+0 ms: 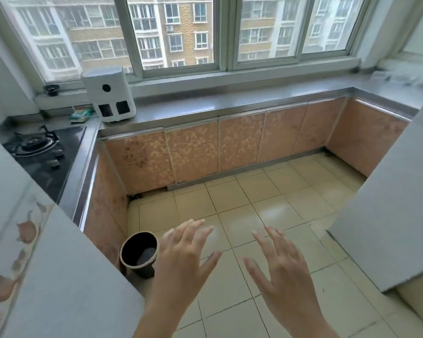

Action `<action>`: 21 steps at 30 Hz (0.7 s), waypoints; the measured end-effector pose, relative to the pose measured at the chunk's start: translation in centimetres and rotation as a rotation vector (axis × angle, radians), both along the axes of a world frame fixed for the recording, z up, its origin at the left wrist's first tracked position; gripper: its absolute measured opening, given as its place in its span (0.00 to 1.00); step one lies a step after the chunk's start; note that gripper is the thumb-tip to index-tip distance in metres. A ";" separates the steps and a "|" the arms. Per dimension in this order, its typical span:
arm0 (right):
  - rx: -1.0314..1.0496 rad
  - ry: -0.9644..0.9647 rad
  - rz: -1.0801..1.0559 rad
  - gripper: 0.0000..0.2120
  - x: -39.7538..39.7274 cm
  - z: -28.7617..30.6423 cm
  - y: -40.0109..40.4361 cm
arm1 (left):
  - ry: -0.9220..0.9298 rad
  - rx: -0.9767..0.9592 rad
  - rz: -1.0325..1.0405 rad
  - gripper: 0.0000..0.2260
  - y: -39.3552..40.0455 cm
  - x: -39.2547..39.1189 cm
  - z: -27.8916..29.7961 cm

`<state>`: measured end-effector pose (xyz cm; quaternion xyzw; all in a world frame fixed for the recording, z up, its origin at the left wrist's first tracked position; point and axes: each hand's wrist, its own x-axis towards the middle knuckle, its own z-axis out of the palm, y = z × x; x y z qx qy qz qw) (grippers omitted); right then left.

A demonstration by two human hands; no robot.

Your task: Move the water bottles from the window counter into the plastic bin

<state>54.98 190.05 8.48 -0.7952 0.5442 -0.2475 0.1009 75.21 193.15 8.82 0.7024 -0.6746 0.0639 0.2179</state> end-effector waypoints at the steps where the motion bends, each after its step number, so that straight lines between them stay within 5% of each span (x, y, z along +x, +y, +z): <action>1: 0.005 0.004 -0.023 0.28 0.2 0.0 -1.1 | -0.002 0.009 -0.021 0.22 -1.5 0.1 -0.1; 9: 0.033 -0.013 -0.145 0.37 -0.3 -1.0 -11.0 | 0.041 0.055 -0.125 0.21 -12.8 -0.3 -2.1; 21: 0.021 0.029 -0.099 0.29 -3.4 -2.8 -35.2 | -0.025 0.021 -0.135 0.23 -37.3 -2.8 -1.1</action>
